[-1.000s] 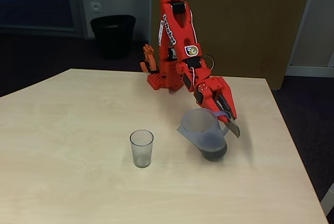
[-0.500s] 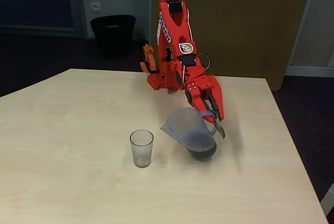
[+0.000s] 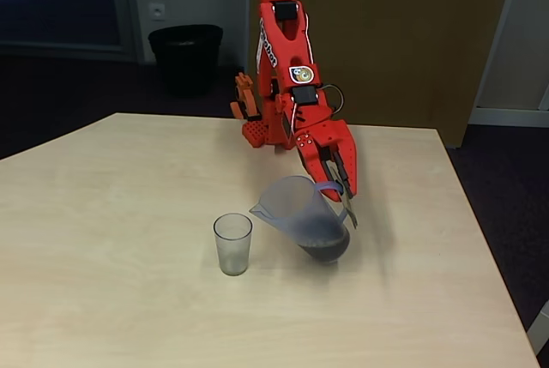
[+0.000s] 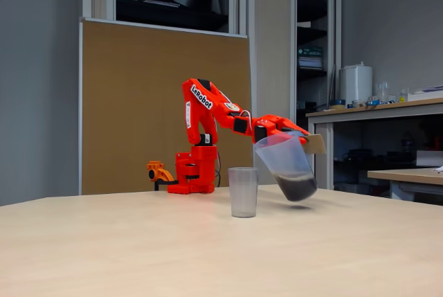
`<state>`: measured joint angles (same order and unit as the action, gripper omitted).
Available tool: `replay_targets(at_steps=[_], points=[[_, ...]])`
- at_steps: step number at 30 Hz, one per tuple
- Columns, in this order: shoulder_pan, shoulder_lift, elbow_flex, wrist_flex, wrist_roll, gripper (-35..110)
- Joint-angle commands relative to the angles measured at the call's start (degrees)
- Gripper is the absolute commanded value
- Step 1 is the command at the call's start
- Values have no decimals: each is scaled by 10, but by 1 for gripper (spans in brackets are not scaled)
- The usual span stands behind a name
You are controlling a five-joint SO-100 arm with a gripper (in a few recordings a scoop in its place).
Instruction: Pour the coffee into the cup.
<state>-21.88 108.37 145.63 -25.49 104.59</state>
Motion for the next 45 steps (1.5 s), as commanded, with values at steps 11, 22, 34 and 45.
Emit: replay_targets(at_steps=[11,22,34,45], points=[[11,36,-57,20,112,0],[22,44,-63,19,190,0],[34,54,-69,18,232,0],[52,40,-101,22,248,0]])
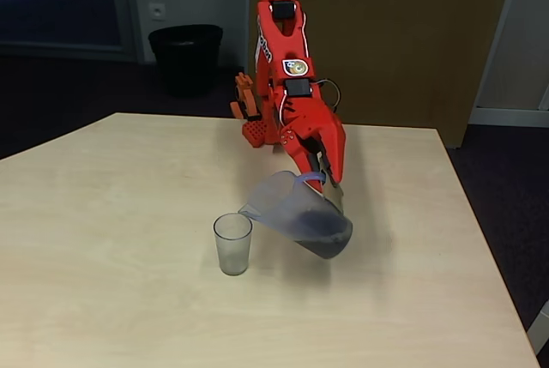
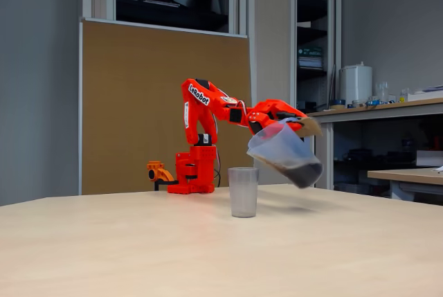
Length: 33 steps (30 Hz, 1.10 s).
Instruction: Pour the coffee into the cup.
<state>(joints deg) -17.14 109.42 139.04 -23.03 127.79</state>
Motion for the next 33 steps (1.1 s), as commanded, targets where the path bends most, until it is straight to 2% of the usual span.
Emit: replay_targets(at_steps=[1,33], points=[[6,27,-40,-3,18,0],[11,-21,-54,-53,71,0]])
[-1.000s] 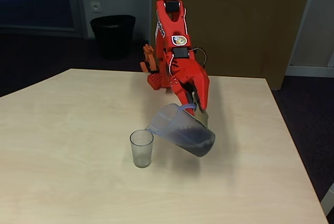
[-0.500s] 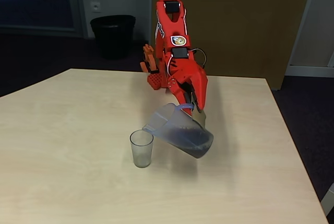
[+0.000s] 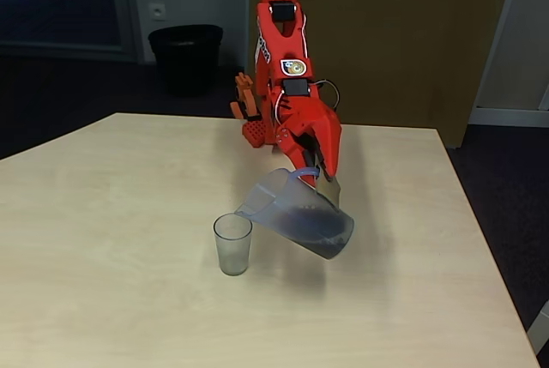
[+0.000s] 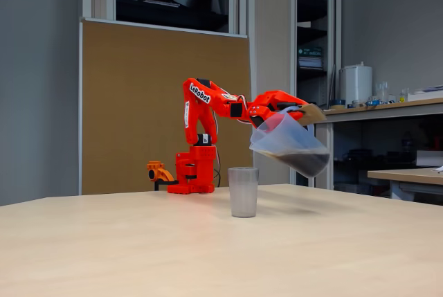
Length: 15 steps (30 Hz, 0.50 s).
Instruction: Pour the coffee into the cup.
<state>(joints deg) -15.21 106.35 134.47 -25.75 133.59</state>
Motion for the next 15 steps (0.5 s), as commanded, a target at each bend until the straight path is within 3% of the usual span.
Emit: replay_targets(at_steps=[1,15], points=[[-8,10,-8,-27,14,0],[-17,5,18,-55,16,0]])
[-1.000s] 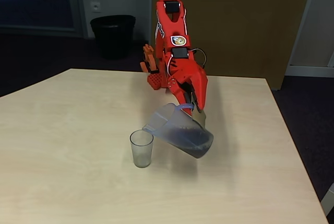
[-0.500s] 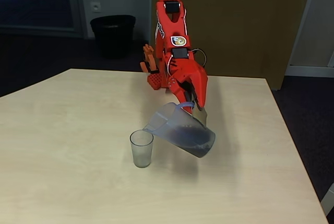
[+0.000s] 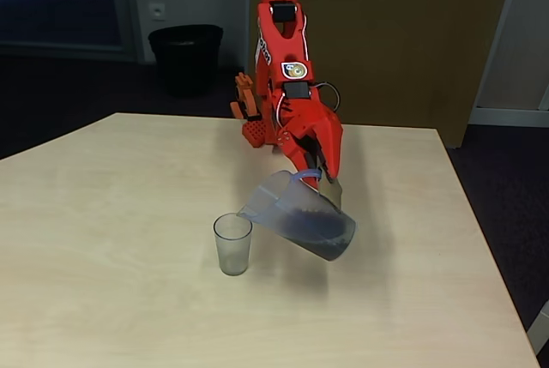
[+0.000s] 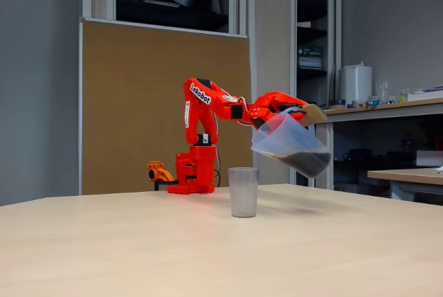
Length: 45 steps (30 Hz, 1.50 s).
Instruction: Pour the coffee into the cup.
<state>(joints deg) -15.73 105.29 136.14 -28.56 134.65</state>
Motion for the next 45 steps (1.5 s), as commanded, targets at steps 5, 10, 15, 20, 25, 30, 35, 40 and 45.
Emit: replay_targets(at_steps=[5,10,15,20,25,30,35,40,45], points=[[-14,25,13,-30,10,0],[-16,32,22,-32,25,0],[-17,41,33,-34,46,0],[-17,50,43,-39,68,0],[-13,62,50,-40,84,0],[-9,69,52,-40,90,0],[-5,69,51,-40,99,0],[-1,69,44,-40,112,0],[5,66,40,-43,123,0]])
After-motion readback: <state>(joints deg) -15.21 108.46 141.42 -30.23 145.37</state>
